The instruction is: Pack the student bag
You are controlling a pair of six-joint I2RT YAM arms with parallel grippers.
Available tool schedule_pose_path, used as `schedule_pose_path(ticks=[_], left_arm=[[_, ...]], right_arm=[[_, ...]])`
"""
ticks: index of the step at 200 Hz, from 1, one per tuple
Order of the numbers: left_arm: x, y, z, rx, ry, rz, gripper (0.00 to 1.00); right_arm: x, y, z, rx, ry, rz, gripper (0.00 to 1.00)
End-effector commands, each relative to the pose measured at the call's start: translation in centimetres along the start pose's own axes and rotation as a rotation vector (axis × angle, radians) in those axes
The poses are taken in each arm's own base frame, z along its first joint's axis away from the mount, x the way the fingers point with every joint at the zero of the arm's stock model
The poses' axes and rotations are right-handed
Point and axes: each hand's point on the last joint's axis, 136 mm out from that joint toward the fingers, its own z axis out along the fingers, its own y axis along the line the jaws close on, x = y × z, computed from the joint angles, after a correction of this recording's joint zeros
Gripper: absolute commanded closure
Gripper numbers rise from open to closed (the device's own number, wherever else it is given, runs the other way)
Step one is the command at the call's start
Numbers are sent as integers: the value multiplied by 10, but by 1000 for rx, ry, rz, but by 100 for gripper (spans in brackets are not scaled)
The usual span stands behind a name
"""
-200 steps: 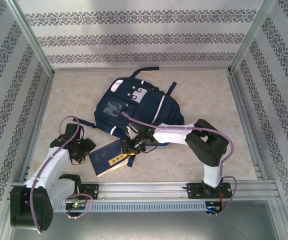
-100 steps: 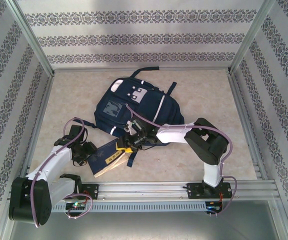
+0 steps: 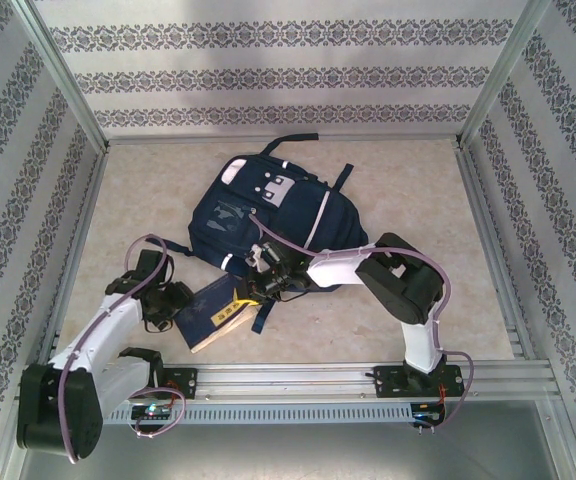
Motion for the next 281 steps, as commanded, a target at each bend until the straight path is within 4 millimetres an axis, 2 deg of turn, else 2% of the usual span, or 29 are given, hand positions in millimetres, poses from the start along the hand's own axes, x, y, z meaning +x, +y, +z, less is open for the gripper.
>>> schedule_pose_path(ticks=[1, 15, 49, 80, 98, 128, 153, 167, 188, 207, 237, 259, 281], left_arm=[[-12, -25, -35, 72, -57, 54, 35], [-22, -35, -57, 98, -110, 76, 34], [-45, -57, -104, 140, -219, 139, 32], [-58, -70, -131, 156, -284, 196, 31], [-56, -94, -143, 263, -287, 294, 31], [-38, -142, -170, 533, -278, 502, 31], [-2, -188, -191, 832, -164, 691, 32], [9, -201, -200, 884, -178, 794, 31], [15, -209, -219, 875, -285, 965, 30], [23, -216, -232, 890, -347, 1098, 29], [48, -224, -230, 950, -306, 1237, 24], [67, -225, -223, 980, -286, 1349, 22], [87, -228, -225, 1036, -268, 1443, 24]], right_arm=[[7, 5, -9, 42, -30, 1, 94], [14, 18, -17, 49, -43, -42, 100], [22, 62, -43, 26, -107, -168, 100], [25, 96, -68, 21, -154, -253, 100], [27, 113, -84, 50, -174, -359, 100], [32, 128, -118, 196, -178, -637, 100], [37, 137, -146, 288, -163, -902, 97], [44, 141, -159, 314, -136, -1066, 93], [56, 144, -177, 347, -137, -1364, 91], [61, 145, -194, 358, -169, -1515, 90], [72, 154, -225, 311, -202, -1615, 97], [93, 160, -237, 237, -201, -1695, 99], [98, 166, -250, 186, -228, -1688, 100]])
